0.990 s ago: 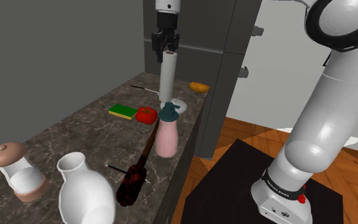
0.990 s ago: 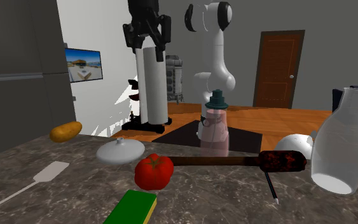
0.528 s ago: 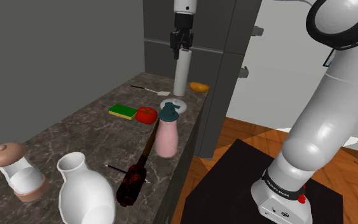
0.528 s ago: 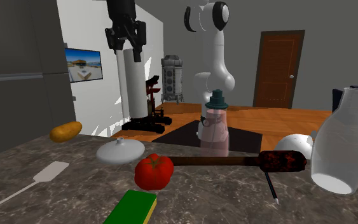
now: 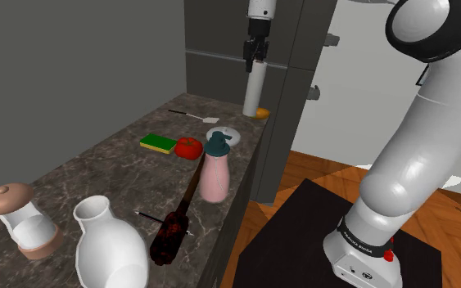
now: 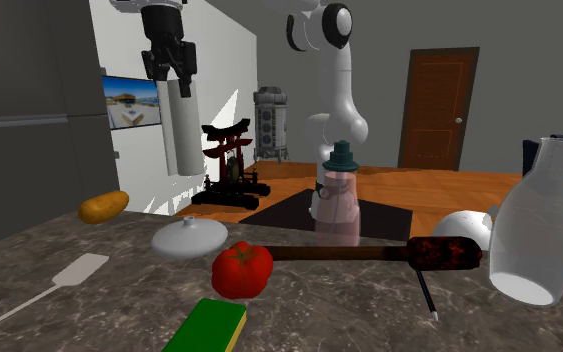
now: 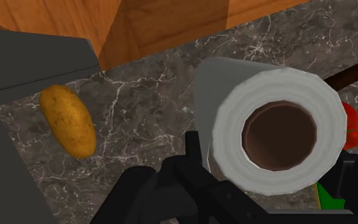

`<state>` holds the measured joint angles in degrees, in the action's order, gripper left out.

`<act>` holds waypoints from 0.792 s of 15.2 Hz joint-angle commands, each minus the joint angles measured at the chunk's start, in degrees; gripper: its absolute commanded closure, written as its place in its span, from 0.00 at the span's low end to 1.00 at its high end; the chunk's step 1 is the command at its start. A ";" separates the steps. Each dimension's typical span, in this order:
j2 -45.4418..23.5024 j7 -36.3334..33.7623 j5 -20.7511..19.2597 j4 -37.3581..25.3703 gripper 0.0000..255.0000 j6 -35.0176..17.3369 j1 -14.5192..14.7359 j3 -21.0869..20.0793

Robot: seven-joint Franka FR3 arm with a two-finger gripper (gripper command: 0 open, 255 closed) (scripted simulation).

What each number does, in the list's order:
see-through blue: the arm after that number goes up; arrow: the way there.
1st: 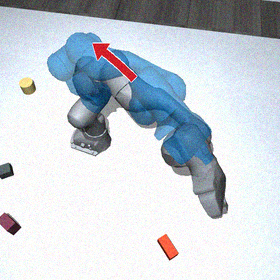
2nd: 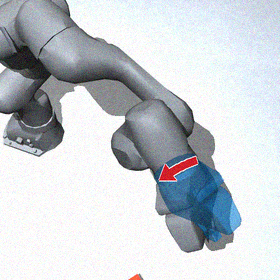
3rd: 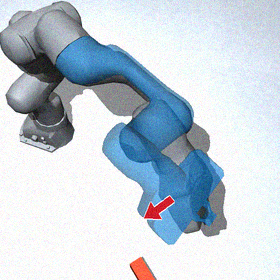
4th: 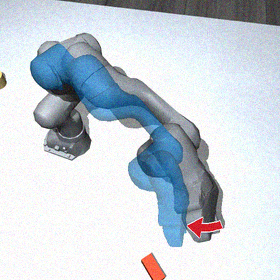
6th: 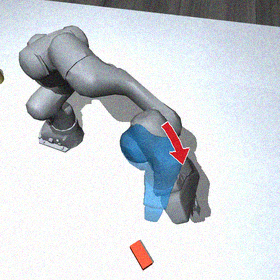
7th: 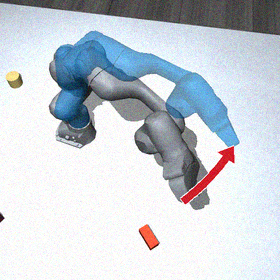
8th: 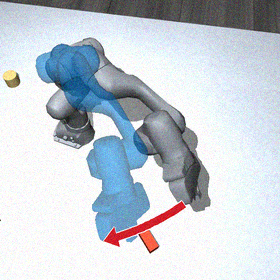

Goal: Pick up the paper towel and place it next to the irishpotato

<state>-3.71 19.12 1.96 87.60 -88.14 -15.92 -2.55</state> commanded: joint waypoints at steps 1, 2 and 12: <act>-0.69 2.51 -0.08 -0.83 1.00 0.21 -1.29 1.12; -1.25 3.80 -0.11 -1.56 1.00 0.42 -1.98 1.73; -3.01 8.96 -0.17 0.80 1.00 -3.53 -4.78 3.97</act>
<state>-6.86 28.10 1.79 87.39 -90.78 -20.73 1.44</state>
